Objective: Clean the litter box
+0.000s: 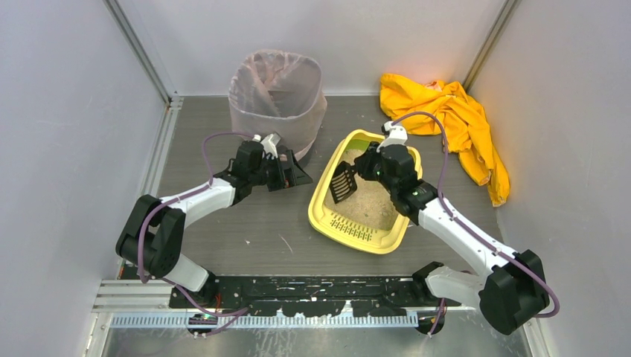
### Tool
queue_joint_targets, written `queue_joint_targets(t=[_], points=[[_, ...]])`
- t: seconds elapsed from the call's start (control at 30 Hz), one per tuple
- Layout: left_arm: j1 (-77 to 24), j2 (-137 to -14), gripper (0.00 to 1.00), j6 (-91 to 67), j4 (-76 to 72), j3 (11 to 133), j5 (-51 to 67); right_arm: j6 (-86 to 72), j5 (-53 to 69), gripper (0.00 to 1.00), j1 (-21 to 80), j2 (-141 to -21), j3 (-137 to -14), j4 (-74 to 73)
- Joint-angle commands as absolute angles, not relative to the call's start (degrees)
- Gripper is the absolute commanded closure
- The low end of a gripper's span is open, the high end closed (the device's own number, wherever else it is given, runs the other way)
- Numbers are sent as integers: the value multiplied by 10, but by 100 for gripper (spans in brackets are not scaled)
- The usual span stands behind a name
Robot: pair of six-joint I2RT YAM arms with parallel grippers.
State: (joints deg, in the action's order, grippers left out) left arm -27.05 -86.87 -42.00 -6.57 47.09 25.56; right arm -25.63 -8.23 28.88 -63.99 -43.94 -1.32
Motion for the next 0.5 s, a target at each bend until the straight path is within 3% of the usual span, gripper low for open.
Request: queue_joint_targets(t=[0.0, 0.23, 0.47], points=[[-272, -862, 7, -415, -92, 477, 259, -224, -145, 99, 296, -626, -431, -45], [-272, -866, 7, -417, -95, 478, 263, -172, -239, 99, 296, -580, -443, -106], [-272, -866, 7, -418, -96, 478, 264, -176, -241, 99, 296, -561, -444, -103]])
